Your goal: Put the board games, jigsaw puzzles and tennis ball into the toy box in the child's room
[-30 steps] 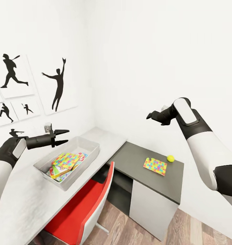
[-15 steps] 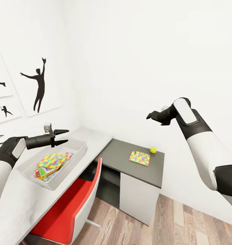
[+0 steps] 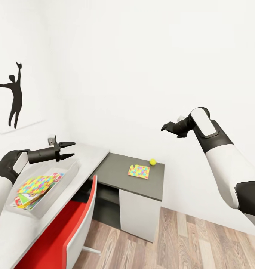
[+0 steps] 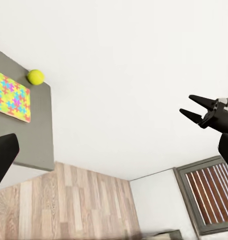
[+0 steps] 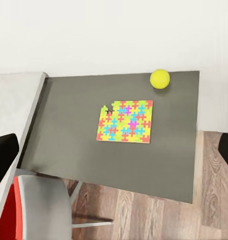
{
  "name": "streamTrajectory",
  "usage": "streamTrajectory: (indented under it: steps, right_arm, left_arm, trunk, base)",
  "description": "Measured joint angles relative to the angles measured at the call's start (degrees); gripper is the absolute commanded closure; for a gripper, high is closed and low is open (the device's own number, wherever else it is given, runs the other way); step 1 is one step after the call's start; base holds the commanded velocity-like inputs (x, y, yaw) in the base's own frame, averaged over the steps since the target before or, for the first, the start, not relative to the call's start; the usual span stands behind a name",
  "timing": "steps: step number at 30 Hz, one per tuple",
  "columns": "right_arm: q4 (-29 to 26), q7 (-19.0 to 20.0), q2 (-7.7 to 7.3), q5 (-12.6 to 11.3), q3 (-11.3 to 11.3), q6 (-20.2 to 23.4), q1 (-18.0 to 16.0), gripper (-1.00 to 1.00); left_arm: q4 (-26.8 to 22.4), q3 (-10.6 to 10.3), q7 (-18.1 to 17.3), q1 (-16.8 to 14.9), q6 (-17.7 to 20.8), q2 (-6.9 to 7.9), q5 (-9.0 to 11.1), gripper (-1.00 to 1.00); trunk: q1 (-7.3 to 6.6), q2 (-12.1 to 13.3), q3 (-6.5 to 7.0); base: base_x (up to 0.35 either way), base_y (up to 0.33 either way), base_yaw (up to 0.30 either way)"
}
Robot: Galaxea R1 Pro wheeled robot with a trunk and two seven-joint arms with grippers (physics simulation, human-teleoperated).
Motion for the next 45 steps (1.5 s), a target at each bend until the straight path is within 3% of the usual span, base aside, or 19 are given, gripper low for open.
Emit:
streamTrajectory:
  steps: [38, 45]
  right_arm:
    - [0.44, 0.06, -0.15, 0.00, -0.32, 0.08, 0.00, -1.00]
    - [3.12, 0.04, -0.19, 0.12, -0.30, 0.12, 0.00, -1.00]
  left_arm:
    - [-0.03, 0.01, 0.00, 0.00, 0.00, -0.08, 0.00, -1.00]
    - [-0.03, -0.08, 0.05, 0.00, -0.01, -0.13, 0.00, -1.00]
  trunk:
    - [0.00, 0.00, -0.05]
    - [0.00, 0.00, -0.24]
  base:
    - [0.000, 0.000, -0.282]
    - [0.000, 0.000, -0.089]
